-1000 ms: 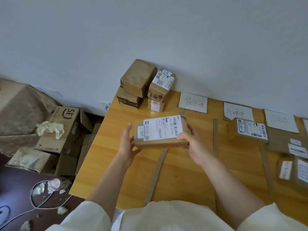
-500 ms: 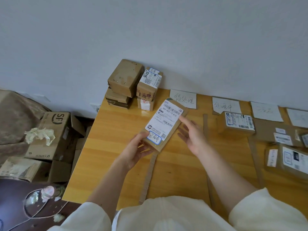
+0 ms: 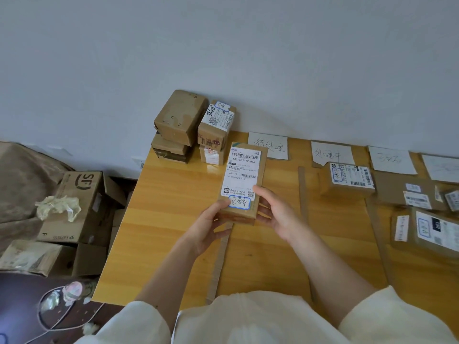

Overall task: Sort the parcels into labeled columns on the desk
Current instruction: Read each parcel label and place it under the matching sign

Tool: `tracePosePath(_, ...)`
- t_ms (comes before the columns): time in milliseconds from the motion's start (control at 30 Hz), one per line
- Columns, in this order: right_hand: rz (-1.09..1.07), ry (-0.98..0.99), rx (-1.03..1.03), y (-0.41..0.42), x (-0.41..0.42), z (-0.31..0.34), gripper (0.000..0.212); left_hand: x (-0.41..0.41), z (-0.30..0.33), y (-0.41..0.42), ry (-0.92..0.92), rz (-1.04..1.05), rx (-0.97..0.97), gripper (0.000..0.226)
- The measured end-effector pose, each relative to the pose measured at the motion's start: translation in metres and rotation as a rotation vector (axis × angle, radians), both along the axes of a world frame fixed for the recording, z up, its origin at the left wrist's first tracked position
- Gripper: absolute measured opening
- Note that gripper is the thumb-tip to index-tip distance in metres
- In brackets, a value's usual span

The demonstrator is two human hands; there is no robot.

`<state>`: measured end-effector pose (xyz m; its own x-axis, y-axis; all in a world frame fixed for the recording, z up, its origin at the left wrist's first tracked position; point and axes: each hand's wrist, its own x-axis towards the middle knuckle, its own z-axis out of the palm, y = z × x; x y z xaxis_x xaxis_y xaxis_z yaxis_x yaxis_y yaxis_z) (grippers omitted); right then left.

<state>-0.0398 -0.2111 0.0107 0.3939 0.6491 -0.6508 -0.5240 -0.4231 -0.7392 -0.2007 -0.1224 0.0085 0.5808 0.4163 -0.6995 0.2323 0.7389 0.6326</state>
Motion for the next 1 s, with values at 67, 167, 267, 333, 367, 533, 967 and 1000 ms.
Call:
tracePosePath(67, -0.011, -0.007, 0.0, -0.002, 0.001, 0.002, 0.019, 0.002, 0.001, -0.003, 0.002, -0.006, 0.0, 0.043)
tracePosePath(167, -0.02, -0.007, 0.009, -0.007, 0.003, 0.003, 0.018, 0.004, 0.002, -0.006, 0.005, -0.022, 0.011, 0.046)
tracePosePath(267, -0.031, -0.007, 0.017, -0.013, 0.005, 0.003, 0.019, 0.007, 0.002, -0.01, 0.009, -0.044, 0.022, 0.047)
tracePosePath(333, -0.041, -0.007, 0.022, -0.018, 0.007, 0.005, 0.02, 0.009, 0.002, -0.013, 0.008, -0.051, 0.024, 0.046)
tracePosePath(367, -0.047, -0.007, 0.026, -0.021, 0.008, 0.005, 0.02, 0.011, 0.002, -0.015, 0.011, -0.055, 0.027, 0.045)
tracePosePath(533, -0.096, -0.015, 0.038, -0.042, 0.021, 0.009, 0.024, 0.026, 0.001, -0.027, 0.019, -0.157, 0.043, 0.054)
tracePosePath(967, -0.335, -0.011, 0.041, -0.126, 0.082, 0.016, 0.028, 0.105, 0.011, -0.08, 0.018, -0.381, 0.147, 0.065)
tracePosePath(1000, -0.348, -0.014, 0.039, -0.132, 0.087, 0.016, 0.029, 0.112, 0.011, -0.086, 0.025, -0.39, 0.161, 0.068)
